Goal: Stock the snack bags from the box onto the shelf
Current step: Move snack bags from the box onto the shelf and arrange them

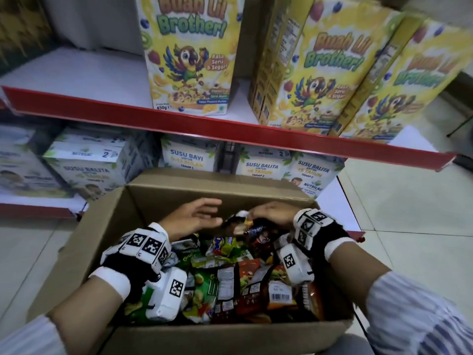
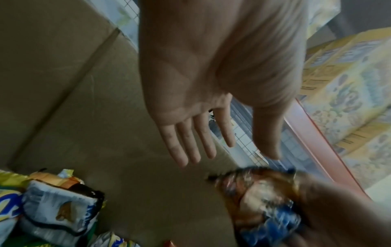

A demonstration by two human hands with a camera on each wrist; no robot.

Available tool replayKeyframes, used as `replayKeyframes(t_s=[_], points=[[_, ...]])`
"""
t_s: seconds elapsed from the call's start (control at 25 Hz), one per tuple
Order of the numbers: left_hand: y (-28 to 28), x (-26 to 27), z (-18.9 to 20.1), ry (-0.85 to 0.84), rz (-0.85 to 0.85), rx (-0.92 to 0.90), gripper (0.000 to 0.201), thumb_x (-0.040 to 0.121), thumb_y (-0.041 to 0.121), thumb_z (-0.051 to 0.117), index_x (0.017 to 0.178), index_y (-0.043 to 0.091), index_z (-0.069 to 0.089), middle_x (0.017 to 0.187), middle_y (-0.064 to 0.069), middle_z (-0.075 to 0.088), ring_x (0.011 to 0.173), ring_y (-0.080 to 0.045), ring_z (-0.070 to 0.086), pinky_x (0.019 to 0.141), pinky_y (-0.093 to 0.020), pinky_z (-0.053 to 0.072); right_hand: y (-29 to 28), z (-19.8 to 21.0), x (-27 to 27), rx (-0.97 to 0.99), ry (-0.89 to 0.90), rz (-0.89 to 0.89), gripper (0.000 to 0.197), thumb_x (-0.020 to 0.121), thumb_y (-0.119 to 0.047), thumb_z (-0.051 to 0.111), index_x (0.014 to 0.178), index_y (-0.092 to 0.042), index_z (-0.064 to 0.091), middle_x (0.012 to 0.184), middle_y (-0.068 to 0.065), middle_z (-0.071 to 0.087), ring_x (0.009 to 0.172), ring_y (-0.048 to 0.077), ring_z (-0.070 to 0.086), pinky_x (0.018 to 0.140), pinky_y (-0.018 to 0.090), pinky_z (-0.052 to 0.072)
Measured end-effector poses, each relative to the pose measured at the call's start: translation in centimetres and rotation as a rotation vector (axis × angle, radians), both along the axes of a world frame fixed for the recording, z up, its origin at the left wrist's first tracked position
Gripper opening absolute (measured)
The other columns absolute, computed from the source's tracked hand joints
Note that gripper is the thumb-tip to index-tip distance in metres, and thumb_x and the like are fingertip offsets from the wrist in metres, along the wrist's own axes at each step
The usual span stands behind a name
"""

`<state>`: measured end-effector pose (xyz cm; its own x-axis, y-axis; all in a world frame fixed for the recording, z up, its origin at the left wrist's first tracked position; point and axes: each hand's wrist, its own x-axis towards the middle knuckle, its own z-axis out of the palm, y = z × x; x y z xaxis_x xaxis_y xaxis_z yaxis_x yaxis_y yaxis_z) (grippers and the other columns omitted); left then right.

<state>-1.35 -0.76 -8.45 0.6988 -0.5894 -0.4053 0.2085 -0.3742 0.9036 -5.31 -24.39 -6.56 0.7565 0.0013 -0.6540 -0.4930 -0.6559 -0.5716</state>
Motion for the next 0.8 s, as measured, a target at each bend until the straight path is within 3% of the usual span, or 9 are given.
replayKeyframes(t_s=[0.08,0.12,0.24,0.32,0.4,0.48,0.6,0.68,0.8], points=[[-0.9,-1.2,1.2,-0.007,-0.089,-0.072,0.064,0.073,0.028,0.073,0.131,0.027,0.047,0.129,0.003,0.056,0.118,-0.013,0.053,0.103,-0.028,0.039,0.9,3.3,-0.5,0.180,-0.024,-0.145,0.028,0.093,-0.038,0.052,0.094,-0.012,0.062,0.068,0.009,0.067,0.050,0.017,0.059,0.042,0.016,0.042],[-1.4,-1.6,1.8,-0.021,-0.070,-0.103,0.066,0.069,0.033,0.073,0.130,0.025,0.048,0.126,0.002,0.059,0.116,-0.013,0.056,0.102,-0.030,0.042,1.2,4.5,-0.6,0.216,-0.063,-0.159,0.036,0.093,-0.045,0.049,0.095,-0.011,0.062,0.068,0.015,0.066,0.046,0.018,0.056,0.038,0.015,0.040],[-2.4,-2.3,3.4,-0.011,0.148,-0.209,0.047,0.076,0.023,0.072,0.119,0.013,0.058,0.105,-0.003,0.070,0.088,-0.012,0.069,0.071,-0.025,0.056,1.9,7.0,-1.5,0.417,-0.141,-0.225,0.070,0.076,-0.066,0.053,0.112,-0.007,0.064,0.100,0.023,0.069,0.070,0.030,0.062,0.056,0.028,0.050],[-2.2,-2.3,4.1,0.031,0.239,-0.279,0.037,0.080,0.014,0.071,0.115,0.009,0.060,0.100,-0.007,0.072,0.078,-0.013,0.071,0.060,-0.024,0.057,1.9,7.5,-2.0,0.428,-0.223,-0.169,0.048,0.076,-0.051,0.065,0.106,-0.013,0.065,0.101,0.014,0.072,0.083,0.034,0.064,0.070,0.037,0.052],[-1.8,-2.3,4.6,0.040,0.241,-0.260,0.034,0.079,0.016,0.072,0.110,0.009,0.062,0.101,-0.010,0.072,0.081,-0.016,0.071,0.062,-0.029,0.060,1.9,7.4,-2.3,0.382,-0.326,-0.148,0.015,0.084,-0.023,0.068,0.098,-0.019,0.065,0.090,0.002,0.071,0.074,0.019,0.068,0.068,0.028,0.053],[-1.4,-2.5,4.9,0.043,0.194,-0.209,0.041,0.072,0.032,0.074,0.107,0.012,0.064,0.100,-0.006,0.072,0.091,-0.019,0.069,0.070,-0.036,0.061,2.0,7.1,-2.3,0.368,-0.364,-0.134,0.014,0.086,-0.012,0.066,0.099,-0.015,0.066,0.087,0.000,0.070,0.066,0.007,0.066,0.062,0.018,0.052],[-0.6,-2.6,4.4,0.042,0.184,-0.163,0.083,0.051,0.063,0.078,0.122,0.025,0.056,0.108,-0.001,0.066,0.102,-0.019,0.063,0.079,-0.035,0.056,2.3,6.5,-2.2,0.291,-0.326,-0.017,0.025,0.083,-0.015,0.070,0.105,-0.005,0.067,0.085,-0.005,0.070,0.064,-0.004,0.064,0.058,0.004,0.045],[0.0,-2.5,3.7,-0.018,0.203,-0.107,0.074,0.061,0.047,0.082,0.126,0.030,0.051,0.109,0.000,0.061,0.100,-0.012,0.059,0.075,-0.022,0.048,2.7,6.0,-2.2,0.244,-0.253,0.074,0.020,0.081,-0.022,0.073,0.098,-0.015,0.069,0.082,-0.012,0.068,0.068,-0.003,0.063,0.061,0.004,0.043],[1.0,-2.2,2.2,-0.029,0.299,-0.031,0.039,0.074,0.010,0.077,0.107,0.016,0.058,0.095,0.000,0.064,0.083,-0.004,0.057,0.057,-0.009,0.046,2.9,4.1,-2.0,0.173,-0.211,0.095,0.023,0.079,-0.037,0.072,0.099,-0.029,0.065,0.090,-0.016,0.068,0.075,0.000,0.063,0.069,0.012,0.047]])
